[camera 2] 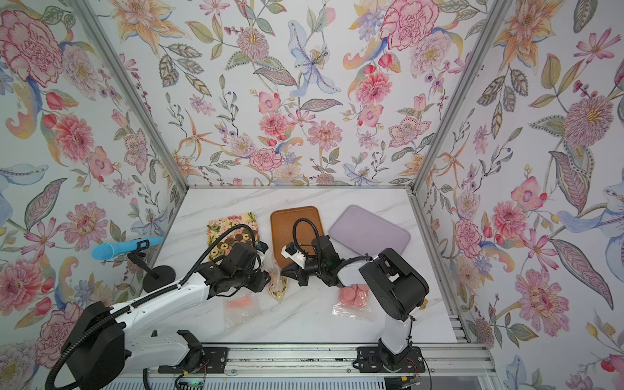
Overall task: Pour cookies out of the ziploc bag
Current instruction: Open the ziploc bag at the center of the board.
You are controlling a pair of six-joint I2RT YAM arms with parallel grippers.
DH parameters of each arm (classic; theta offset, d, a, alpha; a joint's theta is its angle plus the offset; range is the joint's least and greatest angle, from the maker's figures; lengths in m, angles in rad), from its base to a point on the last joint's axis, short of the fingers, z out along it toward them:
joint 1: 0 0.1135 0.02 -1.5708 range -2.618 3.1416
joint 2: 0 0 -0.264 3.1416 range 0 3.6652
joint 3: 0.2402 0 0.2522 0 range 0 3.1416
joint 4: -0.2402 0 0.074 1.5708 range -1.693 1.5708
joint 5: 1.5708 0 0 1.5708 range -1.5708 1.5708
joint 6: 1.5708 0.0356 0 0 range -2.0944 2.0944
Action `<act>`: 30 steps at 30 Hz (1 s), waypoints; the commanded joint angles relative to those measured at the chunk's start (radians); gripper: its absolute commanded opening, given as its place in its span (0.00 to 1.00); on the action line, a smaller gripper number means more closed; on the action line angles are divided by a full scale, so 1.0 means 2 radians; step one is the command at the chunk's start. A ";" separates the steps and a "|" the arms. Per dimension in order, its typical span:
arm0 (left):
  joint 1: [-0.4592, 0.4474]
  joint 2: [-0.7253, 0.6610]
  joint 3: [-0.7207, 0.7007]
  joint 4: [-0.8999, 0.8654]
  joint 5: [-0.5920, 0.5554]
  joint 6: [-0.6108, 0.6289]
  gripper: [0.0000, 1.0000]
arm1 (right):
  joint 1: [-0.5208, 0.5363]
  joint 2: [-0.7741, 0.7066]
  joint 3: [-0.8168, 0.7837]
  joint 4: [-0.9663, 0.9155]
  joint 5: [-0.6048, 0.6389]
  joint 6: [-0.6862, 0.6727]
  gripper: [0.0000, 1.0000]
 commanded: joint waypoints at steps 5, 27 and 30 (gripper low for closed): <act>-0.022 0.015 0.006 0.046 0.026 0.025 0.68 | -0.003 0.008 0.009 -0.013 -0.014 -0.007 0.00; -0.023 0.071 0.035 0.085 0.029 0.057 0.46 | -0.003 0.000 0.018 -0.040 -0.019 -0.018 0.00; -0.023 0.074 0.041 0.085 0.029 0.062 0.44 | -0.004 0.001 0.020 -0.041 -0.021 -0.019 0.00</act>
